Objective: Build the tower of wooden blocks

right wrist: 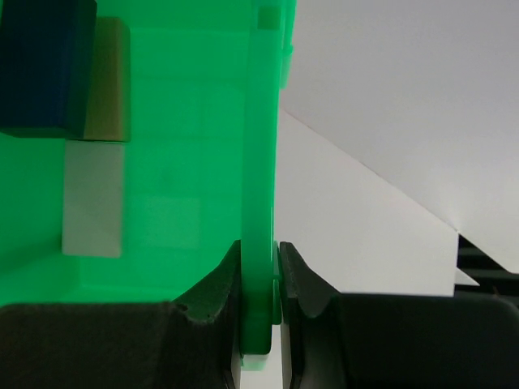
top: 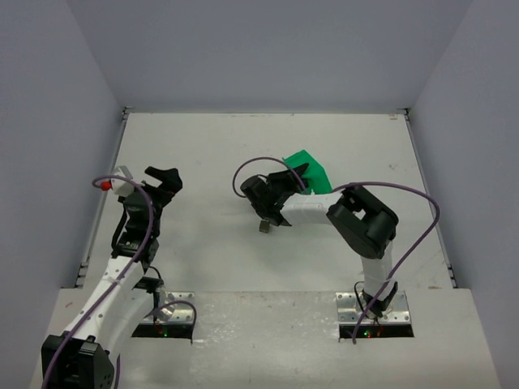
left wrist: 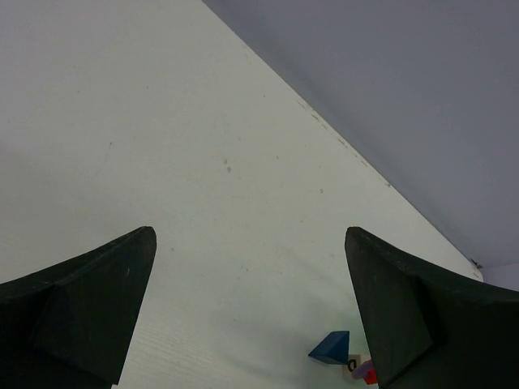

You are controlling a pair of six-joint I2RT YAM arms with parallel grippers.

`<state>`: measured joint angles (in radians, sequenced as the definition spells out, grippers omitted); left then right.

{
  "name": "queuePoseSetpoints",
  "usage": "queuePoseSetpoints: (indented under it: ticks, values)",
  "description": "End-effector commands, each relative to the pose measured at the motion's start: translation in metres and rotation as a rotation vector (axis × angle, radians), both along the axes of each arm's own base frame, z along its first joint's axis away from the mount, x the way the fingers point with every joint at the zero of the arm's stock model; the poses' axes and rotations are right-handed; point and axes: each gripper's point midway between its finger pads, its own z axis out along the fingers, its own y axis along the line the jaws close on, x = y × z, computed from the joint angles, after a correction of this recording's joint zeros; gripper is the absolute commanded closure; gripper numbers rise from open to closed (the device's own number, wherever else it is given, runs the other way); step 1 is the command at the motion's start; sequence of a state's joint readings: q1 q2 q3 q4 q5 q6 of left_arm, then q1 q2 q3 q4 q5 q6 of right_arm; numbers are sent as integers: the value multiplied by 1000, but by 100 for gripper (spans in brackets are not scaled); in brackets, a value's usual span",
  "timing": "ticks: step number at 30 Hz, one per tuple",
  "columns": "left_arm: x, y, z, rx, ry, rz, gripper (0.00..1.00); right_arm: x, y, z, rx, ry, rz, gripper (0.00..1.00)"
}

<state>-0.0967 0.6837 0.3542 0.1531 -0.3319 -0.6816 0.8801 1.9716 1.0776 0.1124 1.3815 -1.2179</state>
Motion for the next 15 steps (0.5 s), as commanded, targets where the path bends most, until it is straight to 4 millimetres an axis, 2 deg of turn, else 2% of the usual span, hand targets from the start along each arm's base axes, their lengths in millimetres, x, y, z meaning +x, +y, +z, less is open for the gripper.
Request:
queuePoseSetpoints:
  ticks: [1,10,15]
  values:
    - [7,-4,26,-1,-65,-24,0,-16,20,-43,-121,149,62,100]
    - [7,-8,28,0,-69,-49,0,-31,40,-59,-165,185,117,100]
    - [5,-8,30,0,-80,-50,0,-35,39,-63,-157,200,117,100]
